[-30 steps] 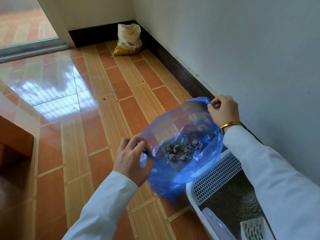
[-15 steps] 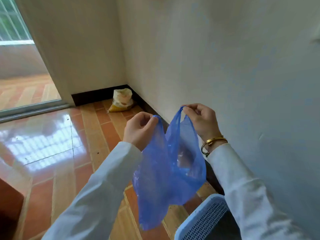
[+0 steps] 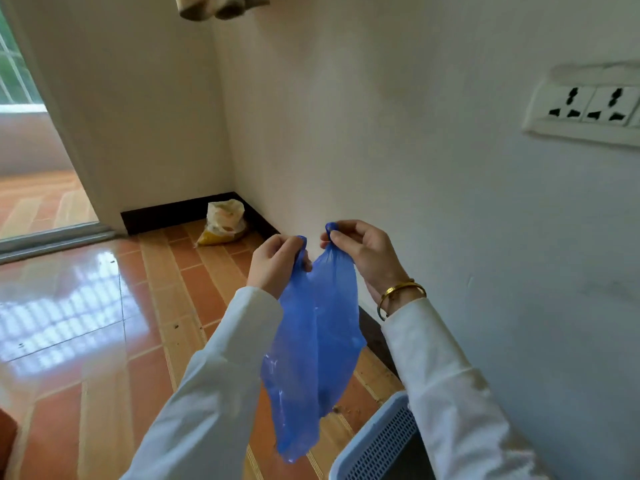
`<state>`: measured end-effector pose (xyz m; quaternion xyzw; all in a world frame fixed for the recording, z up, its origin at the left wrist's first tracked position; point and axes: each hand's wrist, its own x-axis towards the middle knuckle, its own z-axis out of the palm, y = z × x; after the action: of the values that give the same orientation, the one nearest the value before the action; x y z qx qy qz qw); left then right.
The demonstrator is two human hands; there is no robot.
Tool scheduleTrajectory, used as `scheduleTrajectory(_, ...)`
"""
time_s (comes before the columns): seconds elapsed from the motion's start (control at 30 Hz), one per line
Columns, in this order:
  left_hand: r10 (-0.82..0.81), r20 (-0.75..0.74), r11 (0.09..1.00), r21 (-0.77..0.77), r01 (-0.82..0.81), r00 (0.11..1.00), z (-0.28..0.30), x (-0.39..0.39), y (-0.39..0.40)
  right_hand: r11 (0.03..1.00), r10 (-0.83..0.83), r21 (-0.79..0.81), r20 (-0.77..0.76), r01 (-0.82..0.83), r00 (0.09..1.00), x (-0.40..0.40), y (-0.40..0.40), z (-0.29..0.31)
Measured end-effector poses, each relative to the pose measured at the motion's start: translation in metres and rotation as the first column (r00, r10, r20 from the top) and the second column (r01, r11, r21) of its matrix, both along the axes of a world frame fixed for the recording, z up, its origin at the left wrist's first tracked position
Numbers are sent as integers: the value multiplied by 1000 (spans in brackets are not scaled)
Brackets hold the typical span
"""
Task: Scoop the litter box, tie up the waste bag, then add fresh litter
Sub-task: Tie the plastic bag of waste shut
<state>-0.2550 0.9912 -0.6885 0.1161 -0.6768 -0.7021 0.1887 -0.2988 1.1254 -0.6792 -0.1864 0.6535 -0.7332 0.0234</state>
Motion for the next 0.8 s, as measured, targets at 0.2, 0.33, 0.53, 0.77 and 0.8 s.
scheduleTrajectory(0.2, -69, 62, 997, 42, 66, 996, -44, 8, -3, 994, 87, 55, 61, -90, 994, 10, 3, -52)
scheduleTrajectory(0.33, -76, 72, 996, 49, 73, 995, -64, 12, -8, 985, 170, 30, 59, -172, 984, 21, 2, -81)
scheduleTrajectory(0.53, -257, 223, 966, 69, 248, 940, -79, 16, -11, 962, 209, 210, -155, -174, 965, 32, -2, -98)
scheduleTrajectory(0.77, -225, 295, 964, -71, 256, 929, -88, 18, -13, 931, 299, 280, -215, -235, 930, 33, 3, -110)
scheduleTrajectory(0.8, -238, 292, 961, -66, 268, 926, -89, 19, -14, 933, 295, 271, -197, -237, 935, 32, 3, -112)
